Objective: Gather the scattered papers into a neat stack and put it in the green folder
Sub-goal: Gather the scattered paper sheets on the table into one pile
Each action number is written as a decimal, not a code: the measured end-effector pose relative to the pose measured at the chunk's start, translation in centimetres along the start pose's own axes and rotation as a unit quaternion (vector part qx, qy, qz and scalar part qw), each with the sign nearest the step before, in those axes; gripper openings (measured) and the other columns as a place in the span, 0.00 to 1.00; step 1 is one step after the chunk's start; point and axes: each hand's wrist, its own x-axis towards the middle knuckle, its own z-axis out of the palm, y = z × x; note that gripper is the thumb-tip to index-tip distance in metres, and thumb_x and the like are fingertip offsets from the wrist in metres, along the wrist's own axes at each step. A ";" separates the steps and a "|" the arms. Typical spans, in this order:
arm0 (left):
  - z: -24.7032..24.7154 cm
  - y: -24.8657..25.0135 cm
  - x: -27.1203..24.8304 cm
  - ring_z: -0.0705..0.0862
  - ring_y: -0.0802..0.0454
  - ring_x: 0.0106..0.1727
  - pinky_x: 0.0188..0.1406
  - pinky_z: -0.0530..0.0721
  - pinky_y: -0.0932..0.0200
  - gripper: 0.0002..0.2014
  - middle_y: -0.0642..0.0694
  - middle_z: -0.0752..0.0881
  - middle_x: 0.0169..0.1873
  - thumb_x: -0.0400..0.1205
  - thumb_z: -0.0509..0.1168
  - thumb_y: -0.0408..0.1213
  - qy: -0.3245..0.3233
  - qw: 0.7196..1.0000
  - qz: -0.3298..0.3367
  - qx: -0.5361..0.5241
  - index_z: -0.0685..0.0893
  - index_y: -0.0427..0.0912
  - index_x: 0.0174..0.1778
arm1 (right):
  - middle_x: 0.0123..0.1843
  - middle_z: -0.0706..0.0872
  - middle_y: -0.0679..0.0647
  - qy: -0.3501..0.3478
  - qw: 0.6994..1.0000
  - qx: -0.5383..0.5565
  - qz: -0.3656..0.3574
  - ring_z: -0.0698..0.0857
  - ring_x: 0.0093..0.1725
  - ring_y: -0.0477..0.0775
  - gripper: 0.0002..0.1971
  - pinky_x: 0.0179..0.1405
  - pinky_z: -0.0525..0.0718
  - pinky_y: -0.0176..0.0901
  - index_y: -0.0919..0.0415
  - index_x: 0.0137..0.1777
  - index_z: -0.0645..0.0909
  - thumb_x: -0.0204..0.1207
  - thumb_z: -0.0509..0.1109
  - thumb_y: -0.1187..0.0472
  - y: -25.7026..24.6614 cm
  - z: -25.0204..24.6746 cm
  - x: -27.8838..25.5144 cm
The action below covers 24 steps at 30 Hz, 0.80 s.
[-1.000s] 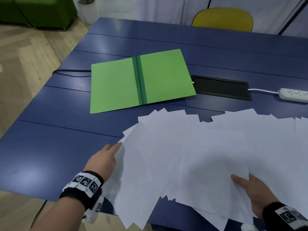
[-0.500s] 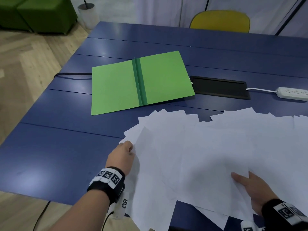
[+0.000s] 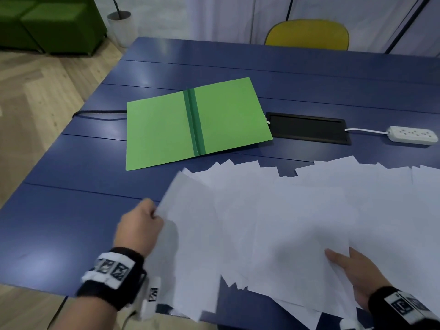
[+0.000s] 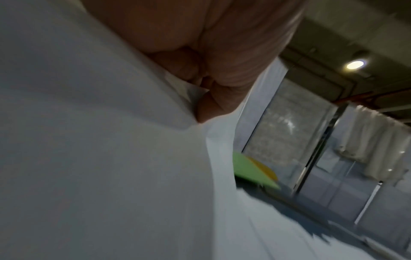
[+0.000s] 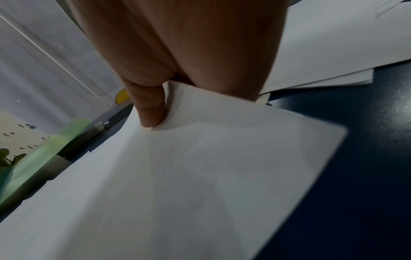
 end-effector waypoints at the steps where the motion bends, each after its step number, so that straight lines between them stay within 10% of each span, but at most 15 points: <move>1: -2.0 0.4 0.2 0.77 0.37 0.32 0.30 0.70 0.53 0.12 0.45 0.76 0.23 0.74 0.67 0.32 0.037 0.999 0.015 0.005 0.68 0.42 0.31 | 0.55 0.93 0.66 -0.001 1.000 -0.001 0.001 0.90 0.56 0.74 0.16 0.65 0.83 0.75 0.64 0.61 0.86 0.74 0.77 0.61 0.0 -0.1 0.0; 7: -9.5 4.6 -1.5 0.75 0.53 0.28 0.27 0.74 0.62 0.10 0.46 0.82 0.27 0.75 0.72 0.30 0.114 0.972 0.116 -0.169 0.77 0.42 0.33 | 0.54 0.93 0.67 -0.011 1.000 -0.018 -0.008 0.90 0.53 0.72 0.09 0.62 0.85 0.71 0.66 0.60 0.86 0.82 0.71 0.66 -0.4 -0.2 0.0; 16: -4.2 12.2 -2.7 0.88 0.53 0.31 0.33 0.88 0.59 0.16 0.45 0.91 0.34 0.77 0.60 0.15 0.005 0.794 -0.018 -0.607 0.78 0.43 0.45 | 0.48 0.94 0.70 -0.059 0.998 -0.013 -0.017 0.91 0.50 0.76 0.08 0.57 0.87 0.74 0.72 0.55 0.88 0.78 0.71 0.71 -0.4 -0.7 0.6; 22: 6.7 12.1 -5.1 0.75 0.50 0.20 0.20 0.71 0.63 0.11 0.33 0.82 0.32 0.67 0.63 0.24 -0.095 0.887 -0.162 -0.422 0.80 0.34 0.44 | 0.52 0.95 0.60 -0.100 0.995 -0.015 -0.010 0.92 0.55 0.68 0.09 0.63 0.86 0.68 0.64 0.59 0.87 0.81 0.70 0.69 -0.5 -1.7 1.8; 24: 10.0 10.8 -5.7 0.82 0.43 0.30 0.24 0.80 0.51 0.12 0.34 0.87 0.37 0.65 0.62 0.29 -0.107 0.913 -0.192 -0.344 0.82 0.38 0.43 | 0.53 0.95 0.58 -0.122 0.992 -0.035 -0.007 0.92 0.56 0.65 0.10 0.64 0.86 0.69 0.61 0.60 0.88 0.83 0.69 0.68 -0.6 -2.4 2.2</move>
